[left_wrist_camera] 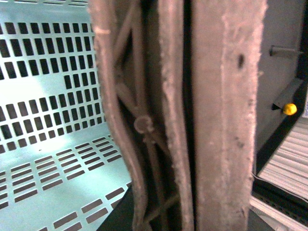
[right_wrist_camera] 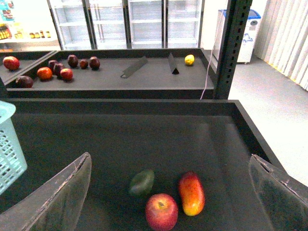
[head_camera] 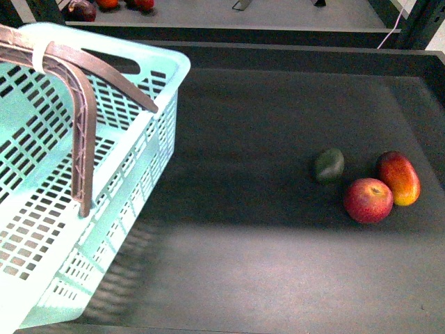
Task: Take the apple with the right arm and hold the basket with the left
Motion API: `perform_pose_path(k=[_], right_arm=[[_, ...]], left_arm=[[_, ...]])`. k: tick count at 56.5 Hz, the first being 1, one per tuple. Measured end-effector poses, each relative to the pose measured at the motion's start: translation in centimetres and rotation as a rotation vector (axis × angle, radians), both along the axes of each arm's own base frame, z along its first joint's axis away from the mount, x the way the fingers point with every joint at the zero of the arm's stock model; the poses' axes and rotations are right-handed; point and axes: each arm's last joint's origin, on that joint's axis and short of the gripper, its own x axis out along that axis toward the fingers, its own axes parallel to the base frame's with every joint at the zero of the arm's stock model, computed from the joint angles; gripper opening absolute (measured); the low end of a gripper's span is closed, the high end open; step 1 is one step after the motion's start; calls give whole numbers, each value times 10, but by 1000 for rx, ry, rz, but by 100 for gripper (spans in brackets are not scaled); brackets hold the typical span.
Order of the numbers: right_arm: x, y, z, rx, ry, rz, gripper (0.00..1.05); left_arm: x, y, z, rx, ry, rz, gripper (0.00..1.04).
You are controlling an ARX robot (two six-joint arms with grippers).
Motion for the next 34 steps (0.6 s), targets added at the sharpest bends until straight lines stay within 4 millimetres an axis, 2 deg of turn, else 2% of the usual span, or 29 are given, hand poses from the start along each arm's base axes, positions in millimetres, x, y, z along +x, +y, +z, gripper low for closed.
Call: perform_pose_path(k=[6, 18, 34], right_arm=[[0, 0, 0, 0, 0, 0, 96], [0, 0, 0, 0, 0, 0, 96], [0, 0, 0, 0, 0, 0, 96]], left_arm=[[-14, -15, 19, 31, -26, -80, 16], [-37, -61, 53, 63, -107, -280, 16], [-59, -115, 73, 81, -182, -541, 16]])
